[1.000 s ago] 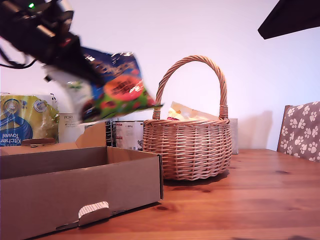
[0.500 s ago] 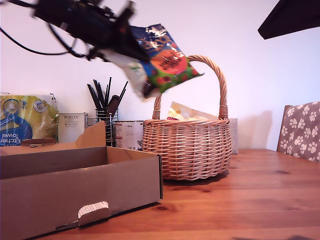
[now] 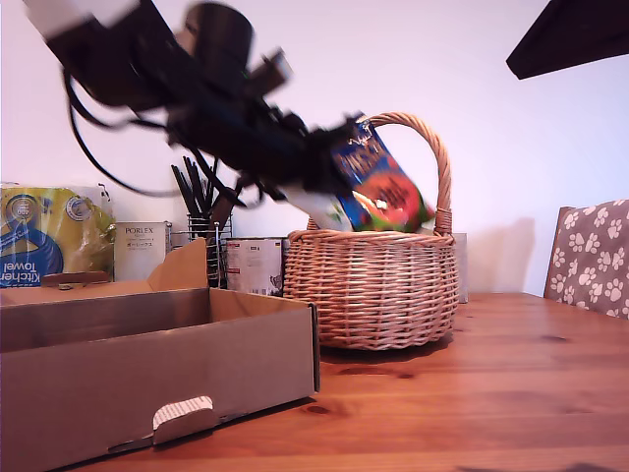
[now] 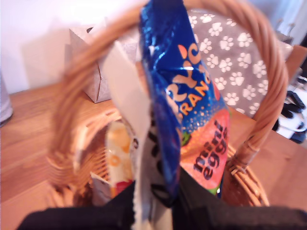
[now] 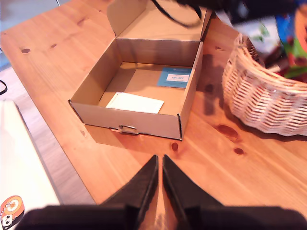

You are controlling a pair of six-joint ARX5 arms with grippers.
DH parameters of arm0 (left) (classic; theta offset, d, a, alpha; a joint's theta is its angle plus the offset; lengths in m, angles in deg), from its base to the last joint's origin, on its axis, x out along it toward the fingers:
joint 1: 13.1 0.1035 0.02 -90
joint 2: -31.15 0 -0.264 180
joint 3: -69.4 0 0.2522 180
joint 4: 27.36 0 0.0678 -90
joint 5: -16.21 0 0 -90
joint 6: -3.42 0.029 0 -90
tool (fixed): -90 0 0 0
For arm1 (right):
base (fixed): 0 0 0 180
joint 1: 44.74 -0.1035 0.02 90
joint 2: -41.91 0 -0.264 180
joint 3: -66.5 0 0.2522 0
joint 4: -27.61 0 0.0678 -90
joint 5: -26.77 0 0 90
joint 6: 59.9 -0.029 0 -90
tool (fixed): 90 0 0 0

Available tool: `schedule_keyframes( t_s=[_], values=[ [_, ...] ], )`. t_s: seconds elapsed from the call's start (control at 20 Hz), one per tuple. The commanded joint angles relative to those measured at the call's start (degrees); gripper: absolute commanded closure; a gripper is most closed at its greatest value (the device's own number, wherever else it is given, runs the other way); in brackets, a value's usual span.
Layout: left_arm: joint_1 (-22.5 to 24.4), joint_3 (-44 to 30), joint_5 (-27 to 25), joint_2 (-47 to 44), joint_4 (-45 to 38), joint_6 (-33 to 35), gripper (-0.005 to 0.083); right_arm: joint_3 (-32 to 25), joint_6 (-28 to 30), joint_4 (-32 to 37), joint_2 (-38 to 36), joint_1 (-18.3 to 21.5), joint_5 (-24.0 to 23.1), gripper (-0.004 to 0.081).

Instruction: Move the bags of Easter eggs from the cardboard box on the left into the woven basket on the right side.

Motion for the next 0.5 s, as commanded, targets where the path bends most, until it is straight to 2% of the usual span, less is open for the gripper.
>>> schedule_keyframes(
  t_s=[0.0, 0.2, 0.25, 0.45],
  values=[
    [-0.61, 0.5, -1.01, 1.75, -1.66, -0.42, 0.0797, 0.2, 0.31, 0.11, 0.0, -0.09, 0.02, 0.0783],
    [-1.42, 0.5, -1.38, 2.97, -0.55, -0.39, 0.0796, 0.2, 0.31, 0.0, 0.0, -0.09, 0.02, 0.0783],
    [-1.6, 0.52, -1.44, 2.82, -0.81, -0.37, 0.0766, 0.2, 0.31, 0.02, 0.0, -0.09, 0.02, 0.0783],
    [-1.6, 1.97, -3.37, 2.49, -0.94, -0.35, 0.0462, 0.2, 0.31, 0.02, 0.0, -0.09, 0.02, 0.0783]
  ],
)
